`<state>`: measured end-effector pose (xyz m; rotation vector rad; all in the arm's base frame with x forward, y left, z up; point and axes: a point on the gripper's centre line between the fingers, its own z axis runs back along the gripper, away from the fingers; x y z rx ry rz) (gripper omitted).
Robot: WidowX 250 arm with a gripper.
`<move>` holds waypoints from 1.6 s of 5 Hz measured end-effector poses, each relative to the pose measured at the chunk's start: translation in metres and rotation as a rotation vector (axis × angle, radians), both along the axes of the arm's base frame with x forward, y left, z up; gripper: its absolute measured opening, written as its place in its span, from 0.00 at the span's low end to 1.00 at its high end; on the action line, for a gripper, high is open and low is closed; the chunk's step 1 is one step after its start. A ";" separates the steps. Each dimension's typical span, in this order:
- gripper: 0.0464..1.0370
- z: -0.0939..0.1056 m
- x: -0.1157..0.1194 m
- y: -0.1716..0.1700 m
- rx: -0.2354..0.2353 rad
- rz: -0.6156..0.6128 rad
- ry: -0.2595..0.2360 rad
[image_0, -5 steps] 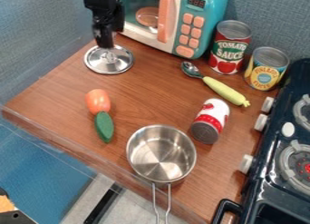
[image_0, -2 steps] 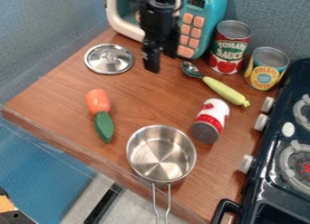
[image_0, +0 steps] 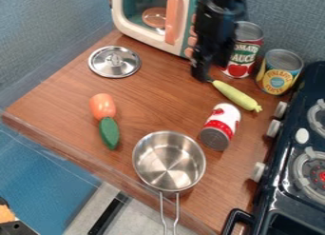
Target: Move the yellow spoon to the left side of the table
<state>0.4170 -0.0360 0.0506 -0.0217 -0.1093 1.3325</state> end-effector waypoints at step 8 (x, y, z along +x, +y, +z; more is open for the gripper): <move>0.37 -0.058 0.031 -0.028 0.043 -0.165 0.030</move>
